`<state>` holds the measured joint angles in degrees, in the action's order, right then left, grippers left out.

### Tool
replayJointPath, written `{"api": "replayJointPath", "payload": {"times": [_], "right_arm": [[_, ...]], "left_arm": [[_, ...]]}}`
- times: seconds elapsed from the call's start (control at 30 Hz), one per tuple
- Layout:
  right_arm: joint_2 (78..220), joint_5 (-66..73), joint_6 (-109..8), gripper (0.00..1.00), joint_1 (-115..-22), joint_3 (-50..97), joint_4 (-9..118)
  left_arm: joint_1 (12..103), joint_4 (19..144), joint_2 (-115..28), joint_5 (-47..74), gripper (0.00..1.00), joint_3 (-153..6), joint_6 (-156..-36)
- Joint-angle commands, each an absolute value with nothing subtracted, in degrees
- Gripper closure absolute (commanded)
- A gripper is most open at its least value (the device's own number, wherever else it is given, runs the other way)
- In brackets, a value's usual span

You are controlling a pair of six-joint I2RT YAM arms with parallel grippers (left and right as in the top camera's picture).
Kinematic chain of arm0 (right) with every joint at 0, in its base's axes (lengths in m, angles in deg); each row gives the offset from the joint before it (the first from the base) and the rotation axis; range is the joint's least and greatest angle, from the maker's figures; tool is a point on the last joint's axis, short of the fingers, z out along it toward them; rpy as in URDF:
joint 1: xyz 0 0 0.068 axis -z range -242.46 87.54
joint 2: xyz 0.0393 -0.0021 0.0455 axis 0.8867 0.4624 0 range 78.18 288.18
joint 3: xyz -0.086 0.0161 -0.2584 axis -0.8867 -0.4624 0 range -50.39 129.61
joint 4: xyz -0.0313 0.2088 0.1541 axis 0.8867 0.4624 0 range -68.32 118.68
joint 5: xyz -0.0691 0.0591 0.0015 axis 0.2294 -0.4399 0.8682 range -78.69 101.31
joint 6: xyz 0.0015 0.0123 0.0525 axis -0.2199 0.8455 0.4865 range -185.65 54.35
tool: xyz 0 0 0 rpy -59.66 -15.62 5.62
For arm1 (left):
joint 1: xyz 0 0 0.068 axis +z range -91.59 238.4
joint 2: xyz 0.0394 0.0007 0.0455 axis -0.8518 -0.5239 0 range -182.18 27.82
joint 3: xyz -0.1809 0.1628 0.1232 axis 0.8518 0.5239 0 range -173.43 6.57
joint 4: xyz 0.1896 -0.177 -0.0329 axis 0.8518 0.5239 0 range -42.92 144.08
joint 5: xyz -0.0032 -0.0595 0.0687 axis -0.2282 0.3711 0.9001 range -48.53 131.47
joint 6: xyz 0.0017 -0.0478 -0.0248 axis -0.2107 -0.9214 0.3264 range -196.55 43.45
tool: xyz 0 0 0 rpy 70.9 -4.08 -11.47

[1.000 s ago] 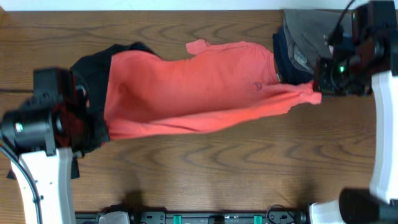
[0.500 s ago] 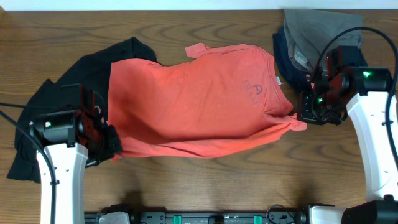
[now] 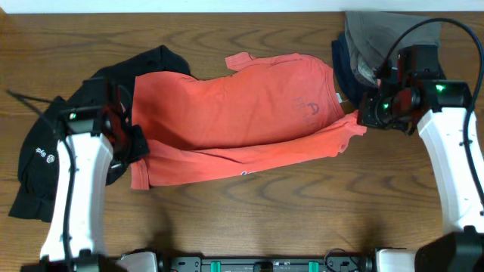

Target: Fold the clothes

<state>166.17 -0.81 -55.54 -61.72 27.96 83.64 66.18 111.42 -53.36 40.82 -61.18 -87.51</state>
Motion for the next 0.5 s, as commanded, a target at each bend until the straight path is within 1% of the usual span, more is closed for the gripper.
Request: {"api": "replayJointPath", "payload": {"times": [0.0,0.23,0.47], "right_arm": [[169.0,-1.2,-57.0,0.99,-62.1,27.9,80.6],[174.1,-3.5,-57.6,0.99,-63.0,27.9,70.3],[178.6,-4.8,-58.4,0.99,-63.7,27.9,67.6]], "left_arm": [[66.4,109.4,-57.0,43.5,0.94,-61.0,-88.3],[66.4,102.5,-62.9,47.1,0.94,-61.0,-90.6],[66.4,99.2,-64.7,47.1,0.94,-61.0,-90.6]]}}
